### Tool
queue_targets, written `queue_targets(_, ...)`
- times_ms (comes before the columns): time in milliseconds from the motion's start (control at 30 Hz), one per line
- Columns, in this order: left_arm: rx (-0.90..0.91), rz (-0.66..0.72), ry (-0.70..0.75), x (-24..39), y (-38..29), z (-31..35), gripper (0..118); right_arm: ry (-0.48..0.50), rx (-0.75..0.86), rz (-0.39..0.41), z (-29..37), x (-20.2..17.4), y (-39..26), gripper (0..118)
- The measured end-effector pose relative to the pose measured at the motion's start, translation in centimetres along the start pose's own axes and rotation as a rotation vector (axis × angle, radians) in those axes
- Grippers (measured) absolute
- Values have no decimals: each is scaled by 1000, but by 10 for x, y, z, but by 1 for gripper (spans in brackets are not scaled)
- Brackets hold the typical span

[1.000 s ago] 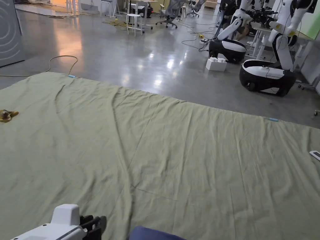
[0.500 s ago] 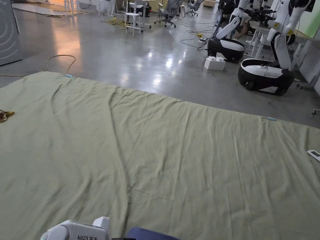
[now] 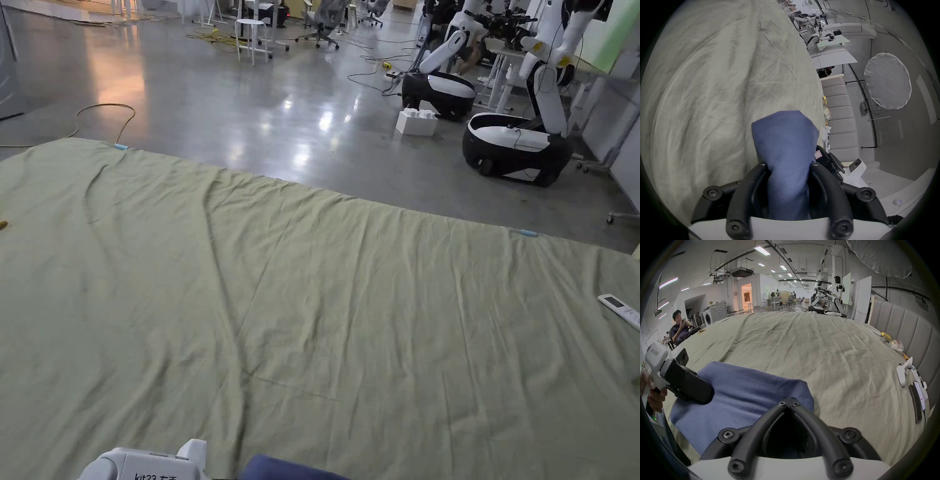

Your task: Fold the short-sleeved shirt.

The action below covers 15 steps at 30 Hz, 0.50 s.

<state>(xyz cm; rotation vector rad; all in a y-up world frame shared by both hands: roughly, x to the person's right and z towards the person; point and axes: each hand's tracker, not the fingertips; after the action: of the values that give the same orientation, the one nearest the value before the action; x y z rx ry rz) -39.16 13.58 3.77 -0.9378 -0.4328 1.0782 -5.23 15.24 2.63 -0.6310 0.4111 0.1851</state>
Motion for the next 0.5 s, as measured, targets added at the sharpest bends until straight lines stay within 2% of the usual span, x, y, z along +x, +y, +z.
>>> queue_targets(233,24,8,-64,20,-7,10,27,3,56,-3,13,4,11,0)
queue_targets(433,55,-3,-130,18,21,48,27,-41,256,-2,44,20,68,0)
queue_targets(500,58,-24,-84,21,27,81,27,-59,325,3,54,27,91,0)
